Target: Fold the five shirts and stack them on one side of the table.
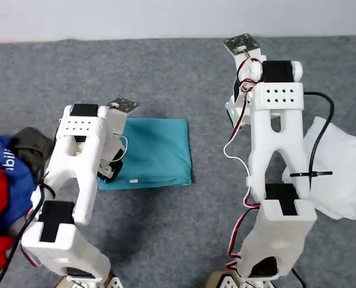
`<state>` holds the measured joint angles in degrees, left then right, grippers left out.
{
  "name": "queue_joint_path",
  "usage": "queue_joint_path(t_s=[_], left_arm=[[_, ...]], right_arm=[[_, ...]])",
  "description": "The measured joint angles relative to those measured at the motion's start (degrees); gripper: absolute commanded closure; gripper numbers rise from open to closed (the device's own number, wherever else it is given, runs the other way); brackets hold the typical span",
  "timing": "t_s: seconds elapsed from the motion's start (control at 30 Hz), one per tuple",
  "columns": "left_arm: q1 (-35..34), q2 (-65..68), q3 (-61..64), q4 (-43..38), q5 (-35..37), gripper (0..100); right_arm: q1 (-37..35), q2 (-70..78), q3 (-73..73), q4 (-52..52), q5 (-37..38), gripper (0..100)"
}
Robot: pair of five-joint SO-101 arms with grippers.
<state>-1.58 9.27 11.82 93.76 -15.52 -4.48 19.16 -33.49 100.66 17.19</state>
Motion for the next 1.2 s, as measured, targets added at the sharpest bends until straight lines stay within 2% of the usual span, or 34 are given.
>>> queue_joint_path(t_s=[0.27,0.33,0.5,0.8,0.93,1.13,1.2], left_arm=[[-3.6,0.0,0.0,0.6,-0.4,99],[-4.4,0.0,0.2,0.6,-2.0,96],[-4.5,0.0,0.2,0.9,-2.8,87],[-3.3,-0.8,0.1,3.5,-2.8,86],[-7.5,-4.7,-1.4,4.8,-2.8,86],[-14.8,-14.2,-1.0,5.0,-5.9,87],[-17.7,-17.2,-0.9,5.0,-6.7,90]], right_arm=[[0.0,0.0,0.0,0.0,0.0,90.8],[0.0,0.0,0.0,0.0,0.0,90.8],[0.0,0.0,0.0,0.0,0.0,90.5],[0.0,-0.1,0.0,0.0,0.0,90.9],[-0.7,-4.0,4.1,0.0,0.0,90.9],[-6.2,-12.2,16.7,0.0,0.0,90.9],[-8.0,-12.9,19.8,0.0,-0.2,91.0]])
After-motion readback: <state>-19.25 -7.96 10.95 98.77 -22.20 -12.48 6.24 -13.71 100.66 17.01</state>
